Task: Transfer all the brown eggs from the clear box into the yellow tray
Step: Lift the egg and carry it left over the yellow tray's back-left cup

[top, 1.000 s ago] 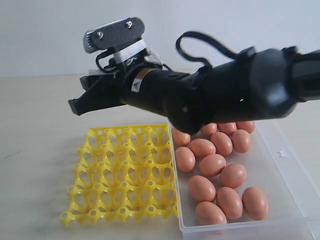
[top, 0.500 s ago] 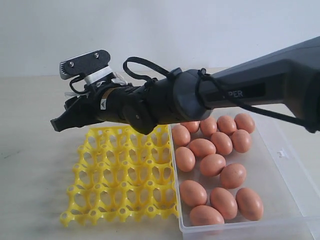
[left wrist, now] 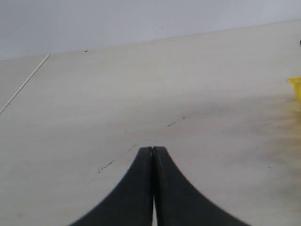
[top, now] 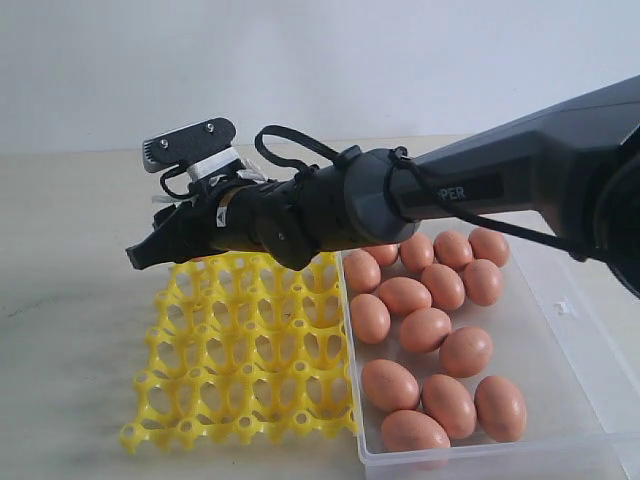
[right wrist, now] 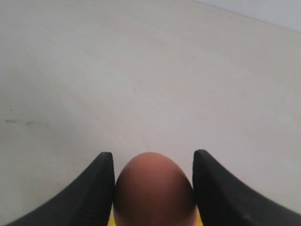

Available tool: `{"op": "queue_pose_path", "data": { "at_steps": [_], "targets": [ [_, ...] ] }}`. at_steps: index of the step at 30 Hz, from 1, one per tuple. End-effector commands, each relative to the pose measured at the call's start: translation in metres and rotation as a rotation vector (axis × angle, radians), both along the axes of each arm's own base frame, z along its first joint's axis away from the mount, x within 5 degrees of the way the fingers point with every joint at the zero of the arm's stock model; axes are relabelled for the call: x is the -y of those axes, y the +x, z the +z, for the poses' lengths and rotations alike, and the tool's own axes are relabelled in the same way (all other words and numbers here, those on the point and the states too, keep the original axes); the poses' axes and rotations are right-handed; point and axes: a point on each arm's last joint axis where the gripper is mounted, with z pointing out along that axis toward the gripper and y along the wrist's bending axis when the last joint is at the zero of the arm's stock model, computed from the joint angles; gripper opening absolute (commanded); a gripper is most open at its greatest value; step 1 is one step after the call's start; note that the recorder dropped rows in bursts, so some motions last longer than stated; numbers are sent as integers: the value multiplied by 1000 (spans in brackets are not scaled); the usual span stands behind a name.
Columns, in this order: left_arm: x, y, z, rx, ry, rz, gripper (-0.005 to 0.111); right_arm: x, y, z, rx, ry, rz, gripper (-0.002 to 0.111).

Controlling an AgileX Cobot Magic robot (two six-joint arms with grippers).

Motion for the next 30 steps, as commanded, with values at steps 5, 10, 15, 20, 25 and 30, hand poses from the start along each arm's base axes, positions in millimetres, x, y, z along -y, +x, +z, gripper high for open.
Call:
{"op": "queue_pose_path", "data": {
  "at_steps": [5, 10, 15, 20, 25, 30],
  "targets": [
    [0, 0, 2, 13, -2, -5, 0, 0, 1, -12, -41, -2, -19, 0],
    [0, 0, 2, 13, -2, -5, 0, 0, 1, -13, -63, 11, -35, 3],
    [0, 0, 2, 13, -2, -5, 0, -4, -3, -12, -82, 31, -41, 9],
    [0, 0, 2, 13, -2, -5, 0, -8, -7, -9, -81, 39, -32, 9],
    [0, 0, 2, 13, -2, -5, 0, -10, -10, -9, -85, 36, -27, 9],
    [0, 0, 2, 13, -3, -5, 0, -11, -12, -9, -88, 36, -24, 10]
  ]
}}
